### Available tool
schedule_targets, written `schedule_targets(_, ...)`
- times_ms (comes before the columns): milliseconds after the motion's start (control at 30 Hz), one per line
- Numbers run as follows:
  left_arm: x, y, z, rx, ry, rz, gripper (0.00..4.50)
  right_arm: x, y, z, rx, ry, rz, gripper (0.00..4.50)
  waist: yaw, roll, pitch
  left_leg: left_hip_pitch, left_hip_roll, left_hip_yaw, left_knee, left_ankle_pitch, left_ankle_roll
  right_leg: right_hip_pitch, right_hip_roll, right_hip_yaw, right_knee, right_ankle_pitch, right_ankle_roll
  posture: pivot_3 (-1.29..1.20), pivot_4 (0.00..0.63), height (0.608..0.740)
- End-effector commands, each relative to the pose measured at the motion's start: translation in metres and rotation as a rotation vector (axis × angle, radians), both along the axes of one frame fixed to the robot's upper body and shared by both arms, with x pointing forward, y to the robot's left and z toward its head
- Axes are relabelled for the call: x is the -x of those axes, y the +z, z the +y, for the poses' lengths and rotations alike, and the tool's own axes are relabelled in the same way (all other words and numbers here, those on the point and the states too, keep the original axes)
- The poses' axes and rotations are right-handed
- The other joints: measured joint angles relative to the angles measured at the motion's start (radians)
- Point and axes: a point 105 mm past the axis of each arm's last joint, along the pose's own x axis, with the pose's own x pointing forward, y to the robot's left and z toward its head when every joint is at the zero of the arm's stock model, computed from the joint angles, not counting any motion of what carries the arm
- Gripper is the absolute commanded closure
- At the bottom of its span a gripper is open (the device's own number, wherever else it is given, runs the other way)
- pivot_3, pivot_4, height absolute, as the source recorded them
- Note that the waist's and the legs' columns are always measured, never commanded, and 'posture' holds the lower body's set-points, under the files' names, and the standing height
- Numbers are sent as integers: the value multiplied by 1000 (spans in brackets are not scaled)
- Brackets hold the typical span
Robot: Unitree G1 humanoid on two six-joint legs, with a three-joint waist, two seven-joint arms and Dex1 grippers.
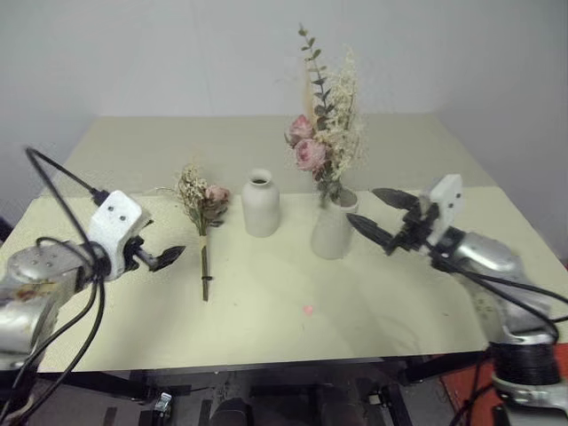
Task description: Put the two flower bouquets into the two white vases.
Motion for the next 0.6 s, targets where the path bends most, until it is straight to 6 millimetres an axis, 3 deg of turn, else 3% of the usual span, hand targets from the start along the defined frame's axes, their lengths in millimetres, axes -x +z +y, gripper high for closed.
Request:
schedule_targets(33,-16,-2,0,71,107,75,0,23,15,-8,92,77,0,253,1,0,0,0,0,0,0,0,0,1,0,0,0,0,0,0,150,740)
schedule_targets(267,-48,-21,-9,208,188,296,0,53,28,1,134,134,2,253,-14,-4,-2,3,-1,0,0,0,0,2,1,3,0,0,0,0,150,740)
schedule_targets(533,-67,-42,-21,241,196,418,0,55,28,1,101,70,19,253,0,-4,-2,2,-2,0,1,0,0,2,0,3,0,0,0,0,150,740)
schedule_targets(600,-68,-46,-24,255,188,441,394,58,28,0,101,71,26,200,1,-4,-2,1,-1,0,0,0,0,2,0,3,0,0,0,0,150,740)
